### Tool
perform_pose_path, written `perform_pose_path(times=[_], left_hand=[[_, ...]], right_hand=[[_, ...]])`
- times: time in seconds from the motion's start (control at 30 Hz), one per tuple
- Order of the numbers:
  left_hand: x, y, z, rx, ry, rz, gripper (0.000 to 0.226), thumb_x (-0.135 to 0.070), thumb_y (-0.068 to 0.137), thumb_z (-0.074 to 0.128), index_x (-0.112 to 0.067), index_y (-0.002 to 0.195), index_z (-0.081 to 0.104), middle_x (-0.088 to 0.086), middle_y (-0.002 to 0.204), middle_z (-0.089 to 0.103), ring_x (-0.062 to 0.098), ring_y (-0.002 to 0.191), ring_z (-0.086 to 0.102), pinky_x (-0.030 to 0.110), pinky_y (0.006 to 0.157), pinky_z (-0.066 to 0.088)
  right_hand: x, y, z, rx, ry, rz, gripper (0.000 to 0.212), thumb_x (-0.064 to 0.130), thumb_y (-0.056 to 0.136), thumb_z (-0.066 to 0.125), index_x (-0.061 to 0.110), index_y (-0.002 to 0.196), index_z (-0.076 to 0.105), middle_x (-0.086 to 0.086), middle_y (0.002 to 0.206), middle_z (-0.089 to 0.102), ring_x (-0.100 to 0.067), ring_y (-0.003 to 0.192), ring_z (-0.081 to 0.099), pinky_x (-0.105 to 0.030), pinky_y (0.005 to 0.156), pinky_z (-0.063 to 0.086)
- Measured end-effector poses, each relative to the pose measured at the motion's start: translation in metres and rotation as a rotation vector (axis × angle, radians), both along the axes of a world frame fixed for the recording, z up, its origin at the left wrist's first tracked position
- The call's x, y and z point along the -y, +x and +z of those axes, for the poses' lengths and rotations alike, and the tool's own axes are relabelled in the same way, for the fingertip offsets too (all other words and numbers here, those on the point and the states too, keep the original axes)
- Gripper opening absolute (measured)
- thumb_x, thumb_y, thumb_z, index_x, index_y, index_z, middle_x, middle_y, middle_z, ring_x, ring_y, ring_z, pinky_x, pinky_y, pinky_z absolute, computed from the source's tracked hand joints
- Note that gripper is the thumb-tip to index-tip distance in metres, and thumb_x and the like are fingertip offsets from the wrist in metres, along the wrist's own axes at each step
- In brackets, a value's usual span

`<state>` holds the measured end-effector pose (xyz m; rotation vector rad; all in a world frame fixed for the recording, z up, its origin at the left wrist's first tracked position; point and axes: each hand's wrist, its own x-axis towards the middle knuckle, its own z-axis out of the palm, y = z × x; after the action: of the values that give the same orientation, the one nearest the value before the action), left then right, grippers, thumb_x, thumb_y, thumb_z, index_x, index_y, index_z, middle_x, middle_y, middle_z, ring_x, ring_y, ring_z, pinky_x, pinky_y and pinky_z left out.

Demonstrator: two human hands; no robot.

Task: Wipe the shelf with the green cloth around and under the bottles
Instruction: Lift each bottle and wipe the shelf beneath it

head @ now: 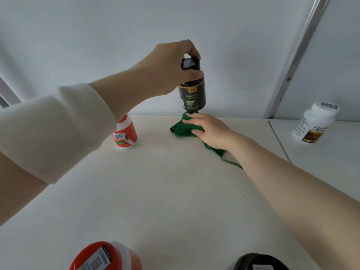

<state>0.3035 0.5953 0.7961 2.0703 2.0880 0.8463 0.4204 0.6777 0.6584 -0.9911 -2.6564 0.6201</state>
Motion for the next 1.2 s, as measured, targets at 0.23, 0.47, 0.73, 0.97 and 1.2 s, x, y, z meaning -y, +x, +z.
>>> perform_pose_path(times=[0.23, 0.47, 0.73, 0.97, 1.2], left_hand=[[0.006, -0.005, 0.0, 0.008, -0.004, -0.006, 0.034, -0.034, 0.086, 0.056, -0.023, 0.119, 0.052, -0.005, 0.105, 0.052, 0.003, 0.068, 0.047, 0.015, 0.058, 0.039], [0.006, -0.007, 0.004, -0.052, 0.022, 0.025, 0.036, -0.034, 0.087, 0.055, -0.024, 0.122, 0.05, -0.007, 0.105, 0.048, 0.016, 0.083, 0.049, 0.014, 0.054, 0.034], [0.009, 0.01, -0.002, -0.07, 0.006, -0.003, 0.037, -0.033, 0.088, 0.053, -0.023, 0.124, 0.049, -0.005, 0.105, 0.047, 0.018, 0.083, 0.047, 0.014, 0.053, 0.031], [0.017, 0.043, -0.025, -0.02, -0.115, -0.115, 0.035, -0.031, 0.086, 0.056, -0.022, 0.12, 0.051, -0.003, 0.103, 0.051, 0.019, 0.085, 0.047, 0.016, 0.057, 0.036], [0.017, 0.066, -0.048, -0.049, -0.218, -0.192, 0.035, -0.03, 0.086, 0.057, -0.025, 0.12, 0.05, -0.002, 0.105, 0.051, 0.019, 0.089, 0.047, 0.022, 0.059, 0.037]], right_hand=[[0.035, 0.032, 0.016, -0.074, -0.299, 0.362, 0.042, -0.005, 0.084, 0.056, 0.023, 0.114, 0.064, 0.021, 0.122, 0.052, 0.012, 0.116, 0.043, 0.006, 0.098, 0.021], [-0.023, -0.025, 0.006, -0.082, -0.041, -0.005, 0.038, 0.006, 0.092, 0.048, 0.024, 0.125, 0.056, 0.002, 0.142, 0.046, -0.02, 0.131, 0.04, -0.026, 0.108, 0.028], [0.033, 0.042, 0.009, -0.086, -0.242, 0.272, 0.046, -0.015, 0.084, 0.044, 0.026, 0.09, 0.065, 0.02, 0.116, 0.055, 0.006, 0.117, 0.044, 0.005, 0.097, 0.022], [0.103, 0.139, 0.012, -0.056, -0.324, 0.219, 0.055, -0.011, 0.084, 0.047, 0.041, 0.084, 0.064, 0.036, 0.114, 0.054, 0.029, 0.114, 0.035, 0.01, 0.094, 0.017], [0.125, 0.193, 0.029, -0.193, -0.357, -0.088, 0.058, -0.004, 0.086, 0.053, 0.052, 0.089, 0.066, 0.035, 0.109, 0.062, 0.016, 0.108, 0.051, 0.007, 0.085, 0.032]])
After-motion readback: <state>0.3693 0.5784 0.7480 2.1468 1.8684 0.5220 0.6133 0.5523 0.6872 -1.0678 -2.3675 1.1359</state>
